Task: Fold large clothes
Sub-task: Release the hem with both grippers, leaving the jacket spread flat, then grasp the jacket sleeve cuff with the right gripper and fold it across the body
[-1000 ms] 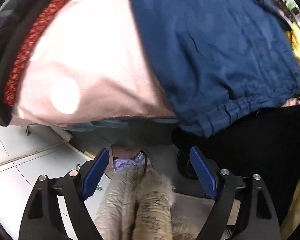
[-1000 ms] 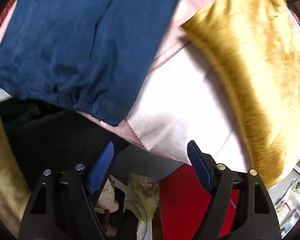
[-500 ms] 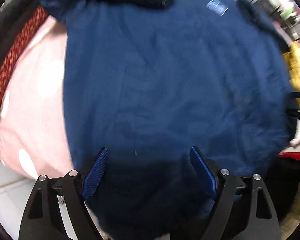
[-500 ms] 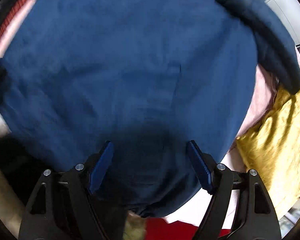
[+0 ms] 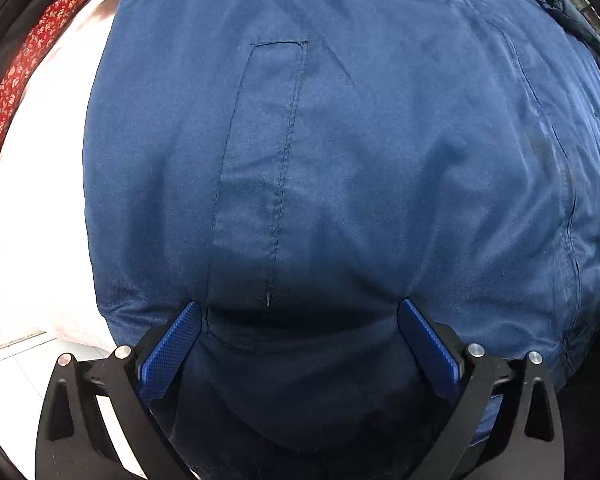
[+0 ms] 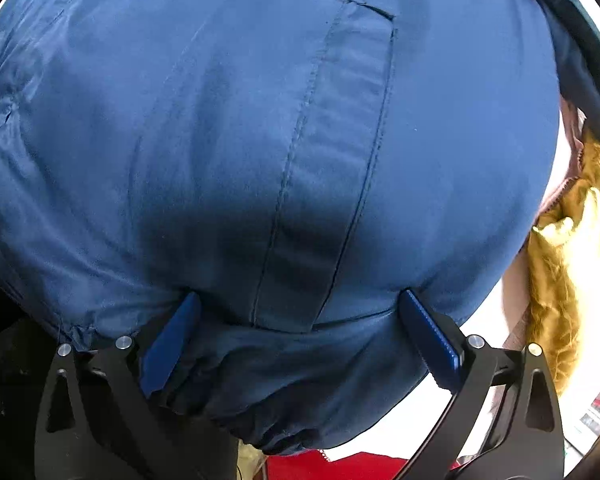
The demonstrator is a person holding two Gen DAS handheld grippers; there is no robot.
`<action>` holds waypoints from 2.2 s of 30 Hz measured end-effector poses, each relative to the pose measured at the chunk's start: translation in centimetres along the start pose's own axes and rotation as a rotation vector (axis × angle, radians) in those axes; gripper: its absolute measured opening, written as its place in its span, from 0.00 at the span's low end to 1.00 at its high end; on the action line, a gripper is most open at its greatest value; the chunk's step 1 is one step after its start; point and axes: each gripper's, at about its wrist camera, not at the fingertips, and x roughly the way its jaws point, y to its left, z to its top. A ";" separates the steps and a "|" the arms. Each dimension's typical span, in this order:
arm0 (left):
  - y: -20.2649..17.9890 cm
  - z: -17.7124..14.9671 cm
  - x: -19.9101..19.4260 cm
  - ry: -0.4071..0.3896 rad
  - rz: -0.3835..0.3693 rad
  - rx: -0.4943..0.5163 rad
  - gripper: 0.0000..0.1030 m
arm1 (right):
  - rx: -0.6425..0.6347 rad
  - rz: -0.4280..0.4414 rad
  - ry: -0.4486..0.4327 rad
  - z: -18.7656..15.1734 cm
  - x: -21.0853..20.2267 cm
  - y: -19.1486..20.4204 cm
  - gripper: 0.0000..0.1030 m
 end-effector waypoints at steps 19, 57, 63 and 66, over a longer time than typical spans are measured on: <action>-3.8 6.0 -8.9 -0.134 0.128 -0.171 0.92 | 0.165 0.015 -0.355 10.5 -9.9 -12.5 0.95; 1.2 6.9 -6.4 -0.159 0.082 -0.152 0.92 | 0.095 0.176 -0.556 36.1 -18.3 -1.1 0.18; 3.2 7.0 -5.4 -0.141 0.087 -0.161 0.92 | 0.120 0.202 -0.490 34.0 -15.5 2.8 0.30; 3.6 8.3 -6.0 -0.168 0.083 -0.158 0.92 | 0.157 0.248 -0.454 34.1 -14.1 2.9 0.65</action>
